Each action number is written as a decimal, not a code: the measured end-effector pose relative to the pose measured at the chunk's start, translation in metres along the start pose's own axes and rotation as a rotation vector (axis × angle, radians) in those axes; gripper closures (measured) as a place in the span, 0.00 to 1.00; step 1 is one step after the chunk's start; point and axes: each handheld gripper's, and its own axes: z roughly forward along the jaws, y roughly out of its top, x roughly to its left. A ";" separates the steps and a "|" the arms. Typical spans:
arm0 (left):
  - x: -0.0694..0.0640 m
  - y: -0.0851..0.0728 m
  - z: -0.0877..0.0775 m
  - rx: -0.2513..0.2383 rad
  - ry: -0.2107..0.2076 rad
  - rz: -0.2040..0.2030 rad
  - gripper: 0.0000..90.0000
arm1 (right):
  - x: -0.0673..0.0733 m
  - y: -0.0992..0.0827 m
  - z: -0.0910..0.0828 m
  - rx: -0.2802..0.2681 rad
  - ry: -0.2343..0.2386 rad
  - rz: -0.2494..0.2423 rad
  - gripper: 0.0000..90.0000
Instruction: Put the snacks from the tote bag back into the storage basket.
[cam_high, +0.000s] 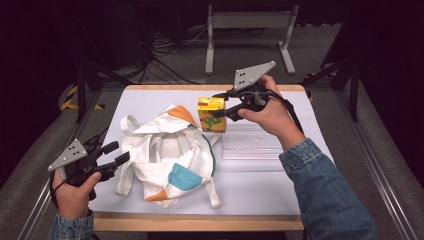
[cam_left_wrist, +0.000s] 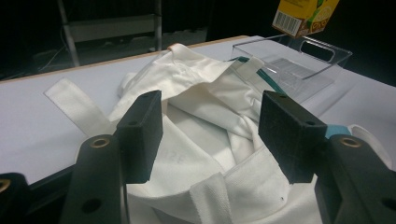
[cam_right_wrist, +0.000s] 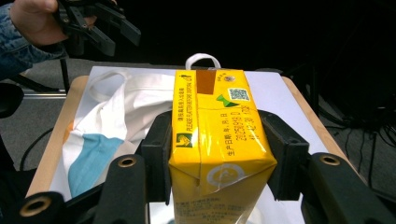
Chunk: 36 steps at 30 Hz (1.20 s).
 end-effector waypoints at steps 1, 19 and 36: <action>0.000 0.000 0.000 0.000 0.000 0.000 0.45 | 0.000 0.000 0.000 0.000 0.000 0.000 0.57; -0.003 0.002 0.003 0.030 0.022 0.005 0.46 | -0.015 -0.043 -0.046 0.043 -0.084 0.047 0.57; -0.004 0.002 0.001 0.018 0.023 0.012 0.46 | -0.022 -0.077 -0.035 0.045 -0.025 0.060 0.57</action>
